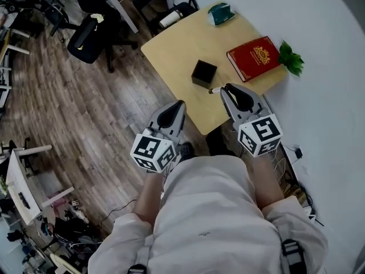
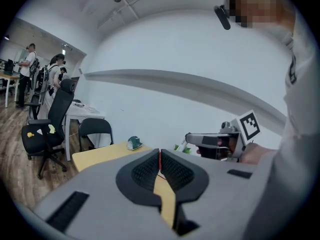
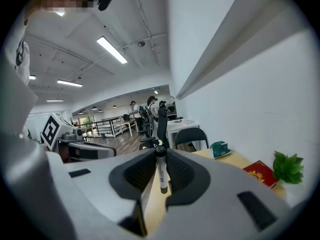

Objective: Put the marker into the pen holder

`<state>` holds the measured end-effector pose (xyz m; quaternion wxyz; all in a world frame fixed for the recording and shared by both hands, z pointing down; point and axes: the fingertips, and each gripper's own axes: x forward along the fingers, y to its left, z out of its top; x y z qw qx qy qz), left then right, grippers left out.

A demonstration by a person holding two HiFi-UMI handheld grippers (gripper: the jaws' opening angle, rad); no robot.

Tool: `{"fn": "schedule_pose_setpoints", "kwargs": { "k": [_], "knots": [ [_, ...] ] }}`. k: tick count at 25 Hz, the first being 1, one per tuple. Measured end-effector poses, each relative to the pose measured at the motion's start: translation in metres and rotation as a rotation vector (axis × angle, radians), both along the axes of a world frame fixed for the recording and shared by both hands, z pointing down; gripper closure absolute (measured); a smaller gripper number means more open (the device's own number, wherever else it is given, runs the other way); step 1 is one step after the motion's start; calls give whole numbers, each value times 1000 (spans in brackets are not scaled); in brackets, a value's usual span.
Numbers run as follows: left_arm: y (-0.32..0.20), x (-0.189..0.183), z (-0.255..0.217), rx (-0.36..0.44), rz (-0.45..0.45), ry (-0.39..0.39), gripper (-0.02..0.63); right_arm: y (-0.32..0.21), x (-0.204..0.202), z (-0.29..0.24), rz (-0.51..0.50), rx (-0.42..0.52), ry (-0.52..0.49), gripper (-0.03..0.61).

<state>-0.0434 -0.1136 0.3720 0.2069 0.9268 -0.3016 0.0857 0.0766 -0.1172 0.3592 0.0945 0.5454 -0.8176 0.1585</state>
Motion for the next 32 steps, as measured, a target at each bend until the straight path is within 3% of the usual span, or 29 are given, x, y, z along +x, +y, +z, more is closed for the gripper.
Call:
{"fn": "schedule_pose_setpoints", "kwargs": {
  "k": [23, 32],
  "knots": [
    [-23, 29, 23, -61, -327, -45, 598, -92, 16, 69, -349, -102, 13, 512],
    [-19, 28, 32, -91, -393, -56, 598, -104, 12, 105, -406, -166, 33, 512]
  ]
}}
